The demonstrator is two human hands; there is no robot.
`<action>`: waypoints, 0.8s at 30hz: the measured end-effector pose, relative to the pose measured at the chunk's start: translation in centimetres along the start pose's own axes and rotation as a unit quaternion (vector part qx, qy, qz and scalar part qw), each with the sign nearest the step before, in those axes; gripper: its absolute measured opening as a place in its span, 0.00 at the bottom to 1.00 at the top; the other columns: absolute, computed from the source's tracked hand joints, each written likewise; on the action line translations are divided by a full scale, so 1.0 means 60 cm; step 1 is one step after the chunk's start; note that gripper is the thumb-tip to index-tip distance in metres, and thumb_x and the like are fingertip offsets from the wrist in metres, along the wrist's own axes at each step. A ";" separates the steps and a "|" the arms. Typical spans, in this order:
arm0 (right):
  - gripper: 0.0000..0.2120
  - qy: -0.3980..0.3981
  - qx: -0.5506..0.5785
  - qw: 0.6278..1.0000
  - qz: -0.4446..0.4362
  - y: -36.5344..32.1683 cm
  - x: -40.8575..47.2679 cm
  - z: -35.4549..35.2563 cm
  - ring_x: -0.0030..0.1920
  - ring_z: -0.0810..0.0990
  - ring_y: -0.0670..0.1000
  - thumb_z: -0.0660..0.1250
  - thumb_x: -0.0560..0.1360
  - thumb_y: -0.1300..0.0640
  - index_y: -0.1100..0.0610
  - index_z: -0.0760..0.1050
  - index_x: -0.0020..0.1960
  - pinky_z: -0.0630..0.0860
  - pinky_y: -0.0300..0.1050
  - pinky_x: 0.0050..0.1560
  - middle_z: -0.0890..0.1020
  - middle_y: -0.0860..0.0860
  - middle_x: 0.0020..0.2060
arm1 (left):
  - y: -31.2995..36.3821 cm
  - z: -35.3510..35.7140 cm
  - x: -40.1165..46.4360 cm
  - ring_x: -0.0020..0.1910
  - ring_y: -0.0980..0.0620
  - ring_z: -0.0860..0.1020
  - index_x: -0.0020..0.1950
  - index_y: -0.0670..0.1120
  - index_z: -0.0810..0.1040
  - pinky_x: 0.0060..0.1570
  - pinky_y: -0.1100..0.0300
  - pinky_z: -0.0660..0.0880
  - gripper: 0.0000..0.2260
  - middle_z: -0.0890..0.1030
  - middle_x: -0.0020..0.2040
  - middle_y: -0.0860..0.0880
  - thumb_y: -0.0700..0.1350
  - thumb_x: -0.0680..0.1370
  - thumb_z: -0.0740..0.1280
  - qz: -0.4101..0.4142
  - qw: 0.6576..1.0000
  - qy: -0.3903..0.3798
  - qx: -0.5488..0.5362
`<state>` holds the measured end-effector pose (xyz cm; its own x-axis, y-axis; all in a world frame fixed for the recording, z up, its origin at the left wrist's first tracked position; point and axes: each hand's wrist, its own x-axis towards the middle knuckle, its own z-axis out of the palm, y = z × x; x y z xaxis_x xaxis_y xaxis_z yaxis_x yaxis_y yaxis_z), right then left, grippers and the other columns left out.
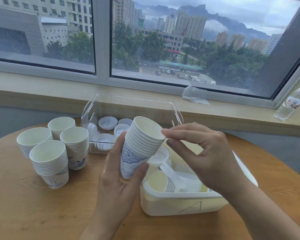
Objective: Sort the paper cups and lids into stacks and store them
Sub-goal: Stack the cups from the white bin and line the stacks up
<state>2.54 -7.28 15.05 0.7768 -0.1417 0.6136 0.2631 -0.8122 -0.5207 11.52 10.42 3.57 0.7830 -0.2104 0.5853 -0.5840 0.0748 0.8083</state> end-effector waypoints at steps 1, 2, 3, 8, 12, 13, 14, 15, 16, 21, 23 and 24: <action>0.10 -0.018 0.000 1.000 0.007 0.001 0.000 -0.002 0.58 0.84 0.44 0.73 0.79 0.54 0.46 0.87 0.59 0.77 0.37 0.59 0.86 0.37 0.53 | 0.000 0.000 -0.001 0.73 0.58 0.73 0.79 0.64 0.62 0.64 0.71 0.71 0.33 0.72 0.73 0.68 0.62 0.76 0.69 0.000 1.000 -0.001 -0.001; 0.11 -0.035 -0.001 0.999 0.015 0.002 0.000 -0.005 0.59 0.83 0.45 0.72 0.80 0.54 0.45 0.86 0.61 0.76 0.35 0.58 0.86 0.37 0.54 | 0.000 0.000 -0.001 0.73 0.58 0.73 0.79 0.64 0.63 0.64 0.70 0.71 0.32 0.73 0.73 0.67 0.62 0.76 0.69 0.000 1.000 -0.002 0.000; 0.12 -0.047 -0.004 0.999 0.021 0.004 -0.001 -0.008 0.59 0.83 0.46 0.72 0.80 0.54 0.44 0.85 0.62 0.74 0.33 0.57 0.85 0.37 0.55 | 0.000 0.000 -0.002 0.73 0.57 0.73 0.79 0.64 0.63 0.65 0.70 0.71 0.32 0.73 0.73 0.66 0.62 0.76 0.69 0.002 1.000 -0.002 0.002; 0.25 -0.156 -0.055 0.979 0.120 0.029 -0.005 -0.022 0.57 0.81 0.40 0.73 0.76 0.42 0.36 0.72 0.72 0.76 0.37 0.57 0.84 0.35 0.55 | 0.002 0.001 -0.002 0.71 0.65 0.72 0.78 0.62 0.64 0.63 0.74 0.69 0.32 0.70 0.71 0.73 0.59 0.76 0.70 0.019 1.000 0.011 0.012; 0.31 -0.329 -0.073 0.925 0.175 0.054 -0.023 -0.008 0.62 0.78 0.34 0.75 0.72 0.35 0.33 0.70 0.73 0.76 0.43 0.66 0.79 0.33 0.64 | 0.000 0.002 -0.004 0.71 0.65 0.72 0.79 0.63 0.63 0.63 0.74 0.69 0.32 0.70 0.71 0.74 0.60 0.76 0.70 0.019 1.000 0.016 0.010; 0.31 -0.342 -0.072 0.920 0.178 0.058 -0.026 -0.005 0.62 0.77 0.34 0.76 0.72 0.35 0.33 0.70 0.73 0.76 0.43 0.66 0.78 0.33 0.65 | 0.000 0.002 -0.005 0.71 0.65 0.72 0.78 0.65 0.62 0.63 0.74 0.69 0.32 0.70 0.70 0.74 0.61 0.76 0.70 0.016 1.000 0.016 0.009; 0.31 -0.342 -0.066 0.919 0.182 0.060 -0.027 -0.004 0.61 0.78 0.34 0.77 0.72 0.36 0.33 0.71 0.72 0.77 0.42 0.65 0.78 0.32 0.65 | 0.001 0.002 -0.005 0.71 0.65 0.72 0.78 0.67 0.62 0.62 0.75 0.69 0.32 0.70 0.70 0.74 0.63 0.76 0.69 0.017 1.000 0.017 0.008; 0.29 -0.333 -0.058 0.923 0.186 0.062 -0.027 -0.004 0.59 0.79 0.35 0.77 0.72 0.38 0.33 0.73 0.71 0.78 0.42 0.64 0.79 0.32 0.64 | 0.002 0.002 -0.005 0.70 0.66 0.72 0.78 0.68 0.62 0.62 0.75 0.69 0.32 0.70 0.71 0.74 0.65 0.76 0.69 0.017 1.000 0.018 0.008; 0.27 -0.318 -0.050 0.928 0.190 0.064 -0.026 -0.006 0.57 0.80 0.36 0.78 0.73 0.40 0.34 0.74 0.70 0.79 0.43 0.62 0.80 0.33 0.62 | 0.003 0.002 -0.004 0.70 0.66 0.72 0.78 0.69 0.61 0.62 0.75 0.69 0.32 0.70 0.71 0.74 0.68 0.76 0.68 0.018 1.000 0.020 0.009; 0.16 -0.182 -0.024 0.965 0.185 0.083 -0.027 -0.019 0.54 0.85 0.40 0.77 0.76 0.53 0.41 0.83 0.62 0.81 0.50 0.61 0.86 0.36 0.53 | 0.000 0.001 -0.004 0.71 0.61 0.74 0.78 0.70 0.61 0.64 0.72 0.71 0.31 0.72 0.72 0.68 0.70 0.77 0.67 0.016 1.000 0.019 0.012; 0.16 -0.135 -0.039 0.974 0.178 0.089 -0.025 -0.027 0.54 0.84 0.39 0.76 0.76 0.54 0.42 0.84 0.62 0.81 0.48 0.61 0.86 0.35 0.52 | -0.001 0.001 -0.003 0.72 0.60 0.74 0.79 0.69 0.61 0.65 0.71 0.71 0.32 0.72 0.73 0.66 0.65 0.77 0.69 0.018 1.000 0.016 0.017; 0.16 -0.119 -0.061 0.977 0.169 0.092 -0.025 -0.030 0.55 0.84 0.38 0.76 0.76 0.53 0.42 0.83 0.62 0.80 0.46 0.62 0.86 0.34 0.53 | -0.001 0.001 -0.003 0.72 0.60 0.74 0.79 0.68 0.61 0.65 0.71 0.70 0.32 0.72 0.73 0.66 0.63 0.77 0.69 0.019 1.000 0.015 0.018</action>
<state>1.81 -12.58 12.36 0.9220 -0.2899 0.2565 -0.0904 -0.8055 -0.5856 11.40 10.37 3.38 0.7658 -0.1779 0.6180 -0.6206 0.0472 0.7827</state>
